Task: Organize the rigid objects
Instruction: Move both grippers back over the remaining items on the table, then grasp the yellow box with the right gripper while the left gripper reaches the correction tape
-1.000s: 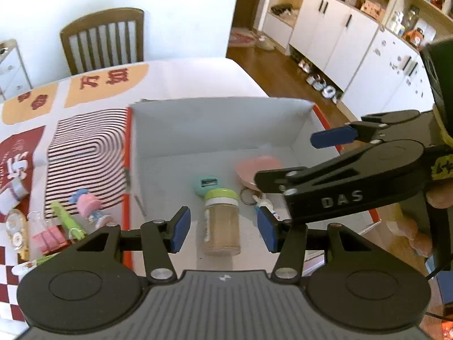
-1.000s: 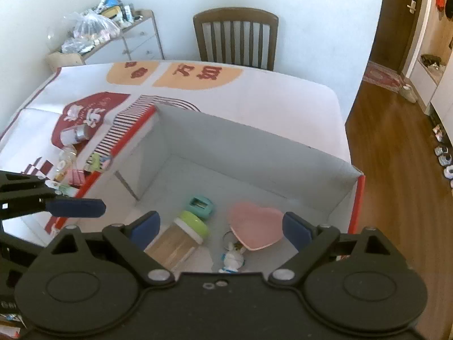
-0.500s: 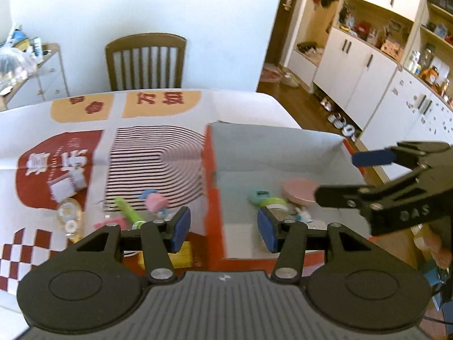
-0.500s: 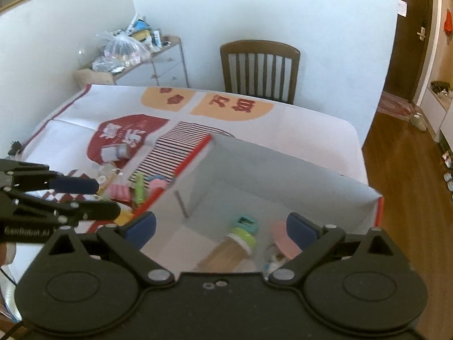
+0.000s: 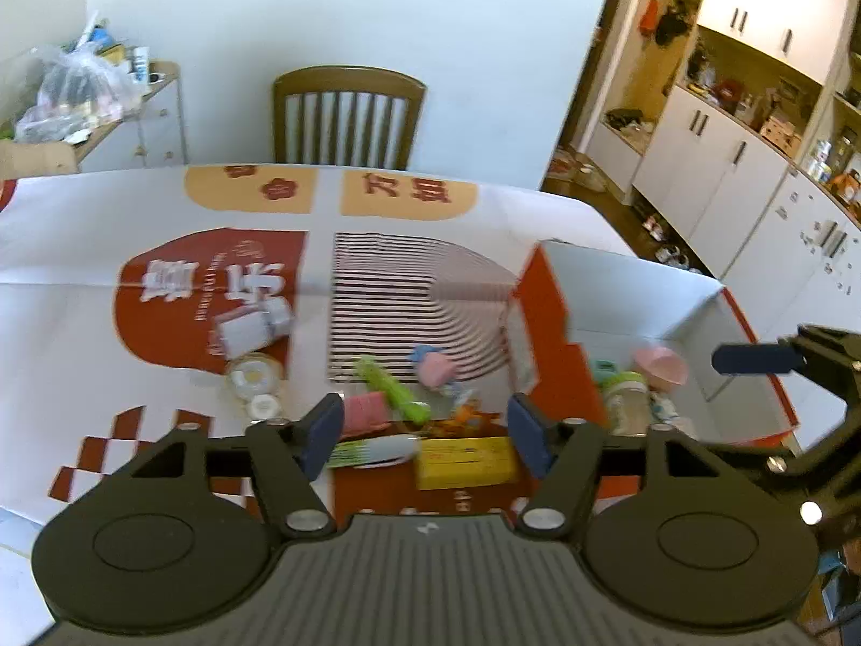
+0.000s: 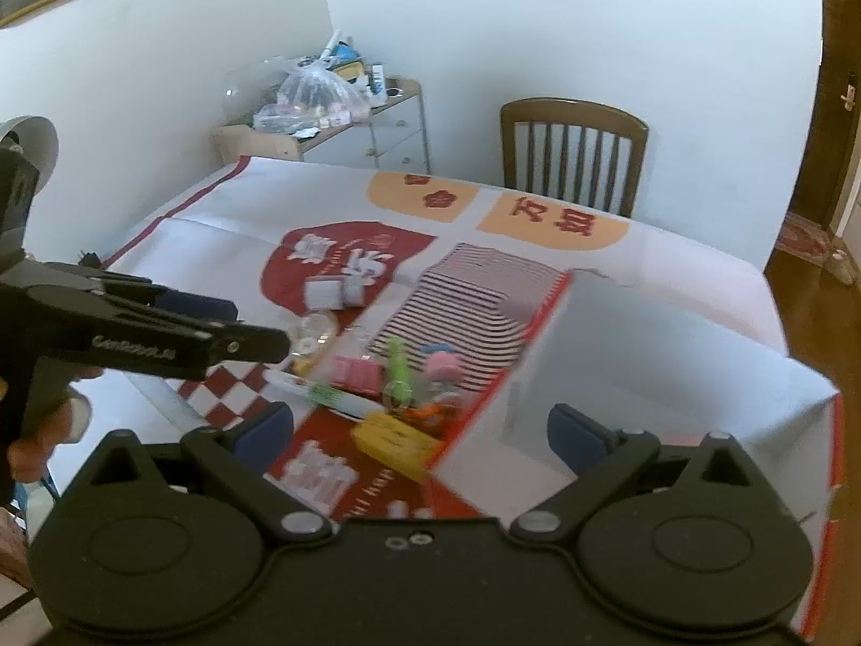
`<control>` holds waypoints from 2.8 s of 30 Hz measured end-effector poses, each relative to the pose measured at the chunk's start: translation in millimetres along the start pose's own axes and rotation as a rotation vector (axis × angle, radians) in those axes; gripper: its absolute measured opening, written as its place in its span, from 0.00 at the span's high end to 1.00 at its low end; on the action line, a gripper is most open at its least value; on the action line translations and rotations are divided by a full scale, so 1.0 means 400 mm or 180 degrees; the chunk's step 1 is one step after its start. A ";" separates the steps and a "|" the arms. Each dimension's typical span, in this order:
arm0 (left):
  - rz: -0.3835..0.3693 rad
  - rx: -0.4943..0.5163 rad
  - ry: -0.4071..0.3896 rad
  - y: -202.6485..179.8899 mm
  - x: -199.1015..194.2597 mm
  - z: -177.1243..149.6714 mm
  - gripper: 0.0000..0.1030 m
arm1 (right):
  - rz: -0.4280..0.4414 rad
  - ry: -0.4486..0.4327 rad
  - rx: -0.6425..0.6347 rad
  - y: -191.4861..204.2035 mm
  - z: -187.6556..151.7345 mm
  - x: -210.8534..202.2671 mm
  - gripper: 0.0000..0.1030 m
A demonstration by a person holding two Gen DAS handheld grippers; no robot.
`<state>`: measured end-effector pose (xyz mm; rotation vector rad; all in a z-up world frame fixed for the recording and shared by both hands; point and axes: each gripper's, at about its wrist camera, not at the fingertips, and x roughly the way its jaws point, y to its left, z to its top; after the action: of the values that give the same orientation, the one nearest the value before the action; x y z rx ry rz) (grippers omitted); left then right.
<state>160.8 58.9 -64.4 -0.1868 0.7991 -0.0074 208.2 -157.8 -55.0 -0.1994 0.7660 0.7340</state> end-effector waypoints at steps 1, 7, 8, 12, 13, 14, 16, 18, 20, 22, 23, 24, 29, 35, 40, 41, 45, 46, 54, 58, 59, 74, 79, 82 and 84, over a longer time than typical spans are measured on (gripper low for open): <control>0.0010 -0.0024 -0.0007 0.019 0.000 -0.002 0.26 | 0.0021 0.0006 0.0013 0.015 0.001 0.009 0.02; 0.0172 -0.0111 -0.0004 0.122 0.026 -0.001 0.22 | 0.0024 0.0068 -0.0007 0.103 -0.004 0.064 0.02; 0.0218 -0.0110 0.0004 0.137 0.035 -0.001 0.22 | 0.0008 0.0085 -0.0012 0.118 -0.007 0.076 0.02; 0.0234 -0.0189 0.0061 0.197 0.074 -0.001 0.22 | -0.0080 0.0202 -0.0025 0.166 -0.026 0.129 0.01; 0.0226 -0.0194 0.0069 0.208 0.085 0.001 0.22 | -0.0113 0.0232 -0.0016 0.173 -0.029 0.145 0.02; 0.0226 -0.0183 0.0069 0.217 0.097 0.003 0.22 | -0.0148 0.0251 -0.0014 0.179 -0.031 0.158 0.01; 0.0256 -0.0144 0.0084 0.232 0.122 0.005 0.22 | -0.0242 0.0283 -0.0018 0.190 -0.036 0.191 0.02; 0.0249 -0.0117 0.0105 0.245 0.149 0.007 0.22 | -0.0326 0.0327 -0.0017 0.198 -0.039 0.224 0.02; 0.0229 -0.0122 0.0149 0.257 0.175 0.007 0.22 | -0.0433 0.0364 0.0009 0.203 -0.042 0.252 0.02; 0.0212 -0.0121 0.0180 0.267 0.198 0.006 0.22 | -0.0593 0.0370 0.0051 0.205 -0.045 0.280 0.02; 0.0214 -0.0113 0.0199 0.271 0.211 0.005 0.22 | -0.0688 0.0373 0.0080 0.205 -0.046 0.294 0.02; 0.0215 -0.0094 0.0208 0.273 0.220 0.005 0.22 | -0.0785 0.0384 0.0117 0.204 -0.049 0.310 0.03; 0.0264 -0.0016 0.0267 0.286 0.267 0.002 0.22 | -0.1076 0.0355 0.0107 0.225 -0.056 0.354 0.05; 0.0249 -0.0097 0.0372 0.310 0.312 -0.002 0.22 | -0.1528 0.0247 0.0252 0.252 -0.060 0.384 0.03; 0.0222 -0.0036 0.0441 0.312 0.339 -0.003 0.22 | -0.1653 0.0333 0.0387 0.271 -0.074 0.413 0.16; 0.0208 -0.0031 0.0451 0.312 0.343 -0.003 0.22 | -0.1703 0.0347 0.0374 0.271 -0.076 0.419 0.17; 0.0187 -0.0025 0.0482 0.319 0.359 -0.001 0.22 | -0.1850 0.0274 0.0588 0.249 -0.075 0.422 0.17; 0.0189 -0.0023 0.0495 0.320 0.364 -0.002 0.22 | -0.1850 0.0284 0.0609 0.248 -0.076 0.425 0.16; 0.0167 0.0059 0.0501 0.312 0.388 -0.003 0.22 | -0.2084 0.0425 0.0853 0.225 -0.098 0.468 0.10; 0.0163 0.0082 0.0483 0.311 0.394 -0.002 0.22 | -0.2051 0.0462 0.1031 0.200 -0.116 0.477 0.14; 0.0160 0.0086 0.0474 0.311 0.394 -0.003 0.23 | -0.2046 0.0455 0.1036 0.201 -0.117 0.477 0.14; 0.0202 0.0128 0.0422 0.310 0.377 -0.015 0.46 | -0.1698 0.0417 0.1025 0.209 -0.114 0.459 0.32; 0.0209 0.0090 0.0408 0.316 0.358 -0.017 0.47 | -0.1602 0.0370 0.1041 0.211 -0.113 0.432 0.32; 0.0189 0.0094 0.0392 0.317 0.341 -0.022 0.47 | -0.1495 0.0322 0.1003 0.221 -0.109 0.408 0.32; 0.0174 0.0069 0.0395 0.320 0.330 -0.023 0.48 | -0.1416 0.0291 0.0958 0.230 -0.104 0.389 0.32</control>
<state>238.0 172.9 -186.4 -0.1450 0.9273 0.0241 199.5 -24.7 -183.9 -0.1238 0.8711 0.1854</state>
